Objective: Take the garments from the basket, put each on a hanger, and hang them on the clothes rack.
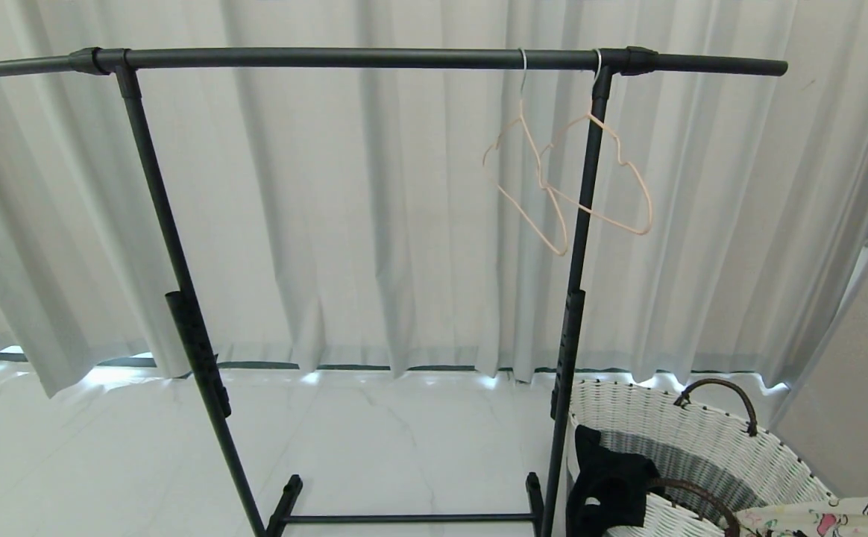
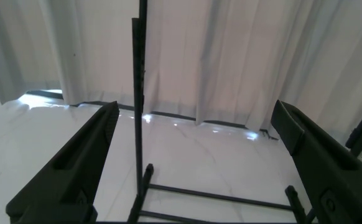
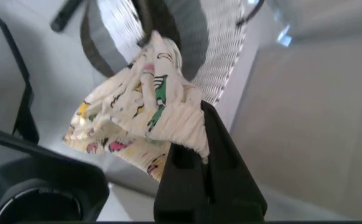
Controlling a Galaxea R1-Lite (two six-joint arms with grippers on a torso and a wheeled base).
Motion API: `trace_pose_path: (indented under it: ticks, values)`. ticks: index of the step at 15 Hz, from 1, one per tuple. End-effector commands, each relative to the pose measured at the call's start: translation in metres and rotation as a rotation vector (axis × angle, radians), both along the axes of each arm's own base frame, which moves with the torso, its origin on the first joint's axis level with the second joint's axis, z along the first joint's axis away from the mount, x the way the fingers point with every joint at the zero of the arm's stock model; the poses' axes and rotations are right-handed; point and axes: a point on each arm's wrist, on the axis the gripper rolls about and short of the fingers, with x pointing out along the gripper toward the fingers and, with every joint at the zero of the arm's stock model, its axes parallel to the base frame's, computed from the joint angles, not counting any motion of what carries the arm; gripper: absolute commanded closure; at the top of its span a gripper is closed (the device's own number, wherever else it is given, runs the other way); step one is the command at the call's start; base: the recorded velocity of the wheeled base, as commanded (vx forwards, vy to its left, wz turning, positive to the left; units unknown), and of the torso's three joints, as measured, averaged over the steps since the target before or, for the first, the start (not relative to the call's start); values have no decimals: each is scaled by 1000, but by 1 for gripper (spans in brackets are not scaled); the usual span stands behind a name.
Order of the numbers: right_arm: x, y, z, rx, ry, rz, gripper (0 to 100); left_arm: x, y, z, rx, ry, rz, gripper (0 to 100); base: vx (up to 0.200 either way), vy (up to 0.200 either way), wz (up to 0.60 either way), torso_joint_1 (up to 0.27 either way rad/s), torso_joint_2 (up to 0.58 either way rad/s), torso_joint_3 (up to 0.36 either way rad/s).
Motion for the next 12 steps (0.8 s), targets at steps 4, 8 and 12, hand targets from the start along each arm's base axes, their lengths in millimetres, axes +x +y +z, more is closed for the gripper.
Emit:
trace_pose_path:
  ticks: [4, 8, 12]
  values:
    - [-10, 8, 14, 27, -83, 128, 100, 0, 0, 0, -1, 1, 0, 0, -200, 0, 0, -1, 4, 4]
    - [-4, 19, 21, 48, -82, 203, 100, 0, 0, 0, -4, -1, 0, 0, -200, 0, 0, 1, 4, 1]
    - [14, 46, 42, 136, -72, 291, 100, 0, 0, 0, -4, -1, 0, 0, 0, 0, 0, 0, 0, 0]
